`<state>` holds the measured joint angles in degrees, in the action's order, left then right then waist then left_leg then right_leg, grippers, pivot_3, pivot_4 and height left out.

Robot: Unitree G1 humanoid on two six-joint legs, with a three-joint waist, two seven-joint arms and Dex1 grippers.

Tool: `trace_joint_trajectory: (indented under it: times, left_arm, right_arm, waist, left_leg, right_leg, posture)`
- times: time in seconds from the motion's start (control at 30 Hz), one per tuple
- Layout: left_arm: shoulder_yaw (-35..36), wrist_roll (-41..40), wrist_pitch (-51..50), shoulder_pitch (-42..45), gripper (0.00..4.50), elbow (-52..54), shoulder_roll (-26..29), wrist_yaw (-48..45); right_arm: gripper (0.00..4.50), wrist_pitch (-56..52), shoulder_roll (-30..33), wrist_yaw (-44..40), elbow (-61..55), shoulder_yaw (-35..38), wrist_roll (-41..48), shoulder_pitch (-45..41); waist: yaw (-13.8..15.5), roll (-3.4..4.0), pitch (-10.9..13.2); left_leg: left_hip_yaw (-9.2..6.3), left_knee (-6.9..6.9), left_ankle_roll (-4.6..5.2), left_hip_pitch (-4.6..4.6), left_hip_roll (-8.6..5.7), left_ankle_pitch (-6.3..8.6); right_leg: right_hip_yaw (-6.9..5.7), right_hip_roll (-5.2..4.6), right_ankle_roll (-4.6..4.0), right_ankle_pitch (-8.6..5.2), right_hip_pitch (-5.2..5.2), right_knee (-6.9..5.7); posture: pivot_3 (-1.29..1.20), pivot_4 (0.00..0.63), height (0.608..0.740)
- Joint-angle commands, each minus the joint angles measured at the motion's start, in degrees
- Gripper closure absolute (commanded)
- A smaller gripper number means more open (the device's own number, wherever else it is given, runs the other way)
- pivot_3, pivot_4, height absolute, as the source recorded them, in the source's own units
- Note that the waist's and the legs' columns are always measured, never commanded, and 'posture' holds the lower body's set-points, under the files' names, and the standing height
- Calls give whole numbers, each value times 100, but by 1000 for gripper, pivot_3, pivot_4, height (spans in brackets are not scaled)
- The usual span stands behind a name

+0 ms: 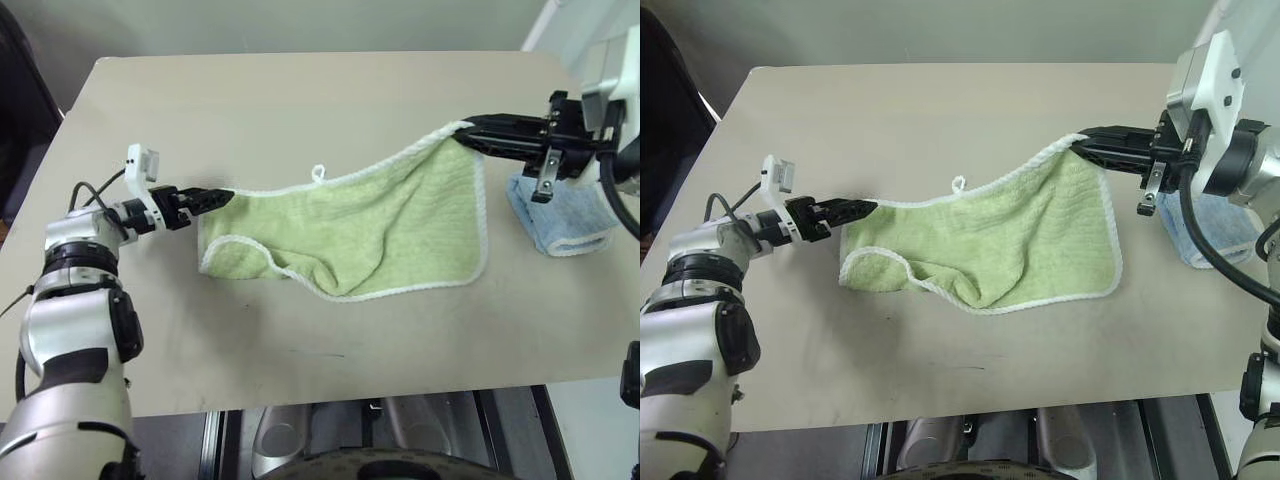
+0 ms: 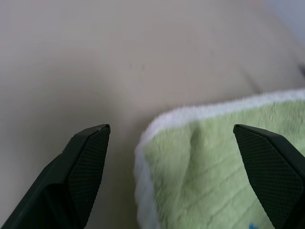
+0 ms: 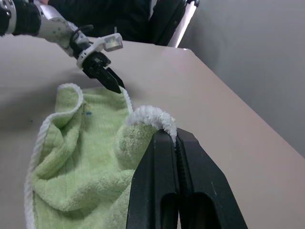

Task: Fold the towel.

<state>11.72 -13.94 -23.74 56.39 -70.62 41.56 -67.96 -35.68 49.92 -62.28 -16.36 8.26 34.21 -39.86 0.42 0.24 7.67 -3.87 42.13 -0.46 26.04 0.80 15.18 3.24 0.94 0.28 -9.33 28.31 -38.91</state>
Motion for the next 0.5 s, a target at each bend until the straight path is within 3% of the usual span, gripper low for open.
trace_joint_trajectory:
  times: [0.03,0.07,0.17,0.5]
  left_arm:
    - [16,3,-117,135,0,60,38,-341]
    - [4,16,-130,132,0,70,33,-411]
    - [12,28,-272,159,606,58,62,-555]
    - [-299,398,151,-113,4160,201,183,-881]
  right_arm:
    - [4482,3,147,79,-206,278,160,-84]
    - [4482,11,172,79,-207,281,160,-71]
    - [4500,41,227,78,-202,252,133,-42]
    - [4500,200,275,41,-95,116,-10,53]
  waist:
    - [0,0,0]
    - [0,0,0]
    - [0,0,0]
    - [0,0,0]
  left_leg:
    - [0,0,-1,0,-1,-2]
    - [0,0,-4,0,-2,-5]
    - [0,1,-21,1,-1,-15]
    - [0,2,-15,0,-2,-15]
  right_leg:
    - [1,0,2,0,0,0]
    - [1,0,2,0,0,0]
    - [2,0,3,-1,0,0]
    - [3,-1,11,3,0,0]
  posture:
    - [0,150,703]
    - [0,150,703]
    - [0,150,703]
    - [0,150,703]
